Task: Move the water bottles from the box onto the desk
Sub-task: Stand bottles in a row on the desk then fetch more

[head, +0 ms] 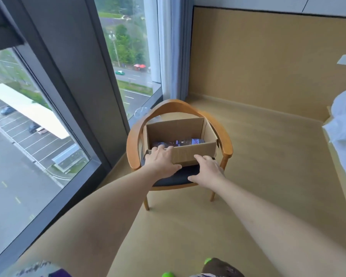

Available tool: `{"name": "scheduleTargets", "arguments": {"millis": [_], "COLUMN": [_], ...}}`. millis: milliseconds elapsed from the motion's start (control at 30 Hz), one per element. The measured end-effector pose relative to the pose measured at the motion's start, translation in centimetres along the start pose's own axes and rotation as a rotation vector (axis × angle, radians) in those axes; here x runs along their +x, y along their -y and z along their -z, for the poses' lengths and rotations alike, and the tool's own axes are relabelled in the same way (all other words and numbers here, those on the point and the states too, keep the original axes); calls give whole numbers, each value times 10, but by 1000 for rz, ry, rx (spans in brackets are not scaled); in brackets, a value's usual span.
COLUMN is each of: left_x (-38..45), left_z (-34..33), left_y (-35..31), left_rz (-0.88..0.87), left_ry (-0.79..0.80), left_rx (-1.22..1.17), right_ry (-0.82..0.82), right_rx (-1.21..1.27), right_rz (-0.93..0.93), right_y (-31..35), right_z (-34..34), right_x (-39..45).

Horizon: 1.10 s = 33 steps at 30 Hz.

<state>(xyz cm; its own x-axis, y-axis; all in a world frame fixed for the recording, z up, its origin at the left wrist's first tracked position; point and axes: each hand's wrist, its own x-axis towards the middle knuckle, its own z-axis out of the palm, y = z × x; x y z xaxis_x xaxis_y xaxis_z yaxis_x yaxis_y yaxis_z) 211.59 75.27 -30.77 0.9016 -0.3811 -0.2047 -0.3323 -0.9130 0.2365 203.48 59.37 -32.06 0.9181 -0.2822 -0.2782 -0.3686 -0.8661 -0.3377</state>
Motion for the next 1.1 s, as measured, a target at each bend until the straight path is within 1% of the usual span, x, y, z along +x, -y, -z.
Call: {"name": "scheduleTargets", "arguments": {"millis": [267,433,533,667,767,933,1000,1100], "left_x": [124,221,266,322,349,361,365,377], "left_z": [-11,-22,-33,-45,-64,-118,-136,-157], "left_y": [26,42,45,45,42,45,51,61], "left_rz": [20,161,237,293,342,420,441,411], "left_ry": [67,65,126,201,232,359,403,457], "left_rx": [6,-38,-51,-78,-152,-212,-197,-162], "right_ry": [71,106,175,291,375,542,574,592], "right_rx": [-7,-2,-10,-28,-64,-110,-119,-124], "right_rz": [25,76,80,58,46,4,-9,-36], "right_y": [6,3,-6,-22,-36,-51,-55,-61], "right_z": [-5,-1,6,4,-12,-54,-68,-86], "right_x": [139,254,314,377,410,435,447,467]}}
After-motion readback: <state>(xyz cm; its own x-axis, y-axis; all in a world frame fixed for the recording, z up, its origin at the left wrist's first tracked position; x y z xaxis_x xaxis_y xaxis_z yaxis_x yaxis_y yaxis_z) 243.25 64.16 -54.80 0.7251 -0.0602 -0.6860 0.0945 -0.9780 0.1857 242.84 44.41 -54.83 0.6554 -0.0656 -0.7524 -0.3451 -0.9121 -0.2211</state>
